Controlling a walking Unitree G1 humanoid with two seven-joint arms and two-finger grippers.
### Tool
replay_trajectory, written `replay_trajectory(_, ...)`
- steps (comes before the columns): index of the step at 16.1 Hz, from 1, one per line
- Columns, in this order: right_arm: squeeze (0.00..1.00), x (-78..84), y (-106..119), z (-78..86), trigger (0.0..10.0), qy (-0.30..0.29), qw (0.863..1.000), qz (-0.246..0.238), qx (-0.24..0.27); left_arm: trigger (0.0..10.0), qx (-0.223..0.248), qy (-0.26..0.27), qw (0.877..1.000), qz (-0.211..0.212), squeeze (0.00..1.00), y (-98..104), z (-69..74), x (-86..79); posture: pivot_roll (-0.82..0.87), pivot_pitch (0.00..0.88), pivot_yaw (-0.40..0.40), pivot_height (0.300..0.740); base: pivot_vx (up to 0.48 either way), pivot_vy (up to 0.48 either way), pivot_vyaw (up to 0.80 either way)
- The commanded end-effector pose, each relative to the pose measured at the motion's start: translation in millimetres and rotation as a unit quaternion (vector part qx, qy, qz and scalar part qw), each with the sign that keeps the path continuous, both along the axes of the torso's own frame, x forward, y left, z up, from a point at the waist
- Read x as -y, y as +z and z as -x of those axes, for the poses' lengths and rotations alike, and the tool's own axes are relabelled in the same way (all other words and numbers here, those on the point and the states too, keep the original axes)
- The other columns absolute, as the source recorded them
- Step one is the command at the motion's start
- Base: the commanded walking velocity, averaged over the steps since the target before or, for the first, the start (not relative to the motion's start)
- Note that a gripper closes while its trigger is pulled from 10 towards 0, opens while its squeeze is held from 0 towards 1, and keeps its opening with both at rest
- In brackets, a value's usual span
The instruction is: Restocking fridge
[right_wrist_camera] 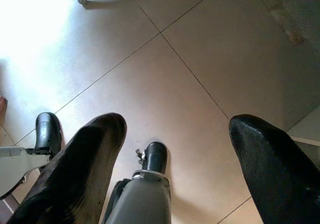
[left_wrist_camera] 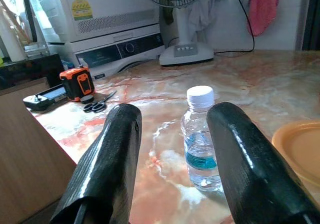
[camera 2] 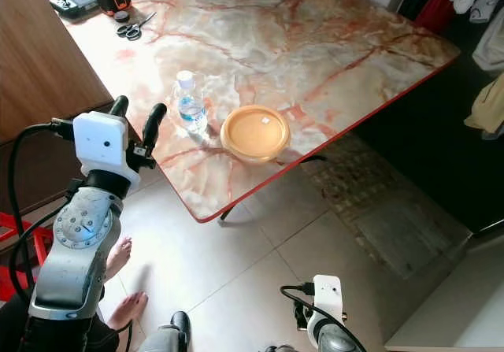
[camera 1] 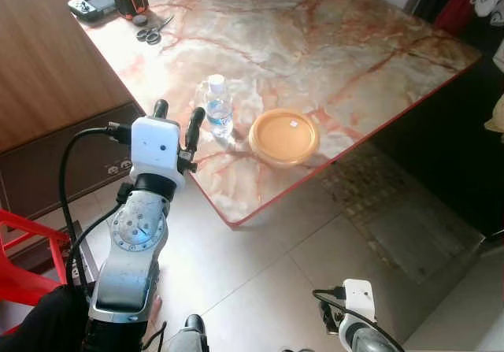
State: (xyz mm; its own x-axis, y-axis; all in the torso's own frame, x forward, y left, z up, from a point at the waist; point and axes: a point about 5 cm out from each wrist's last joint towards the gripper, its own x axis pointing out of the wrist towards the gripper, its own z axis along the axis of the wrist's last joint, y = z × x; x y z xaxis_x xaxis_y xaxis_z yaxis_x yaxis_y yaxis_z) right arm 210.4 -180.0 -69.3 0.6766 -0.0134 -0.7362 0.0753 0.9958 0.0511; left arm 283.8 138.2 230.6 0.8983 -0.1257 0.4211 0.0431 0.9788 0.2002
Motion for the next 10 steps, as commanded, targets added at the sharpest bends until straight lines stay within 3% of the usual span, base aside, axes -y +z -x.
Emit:
replay_trajectory(1, 0.00, 1.6, -4.3, 7.6, 10.0, -0.005, 1.000, -0.003, -0.014, 10.0, 0.027, 0.006, 1.000, 0.003, 0.00, 12.1, 4.0, -2.4, 0.07, 0.187, -0.084, 0.740, 0.000, 0.000, 0.00)
replay_trajectory(10, 0.00, 1.3, -5.2, 9.9, 10.0, -0.001, 1.000, -0.009, -0.012, 10.0, 0.049, -0.001, 0.999, 0.006, 0.00, 24.2, 1.6, 0.5, 0.07, 0.170, -0.083, 0.740, 0.000, 0.000, 0.00)
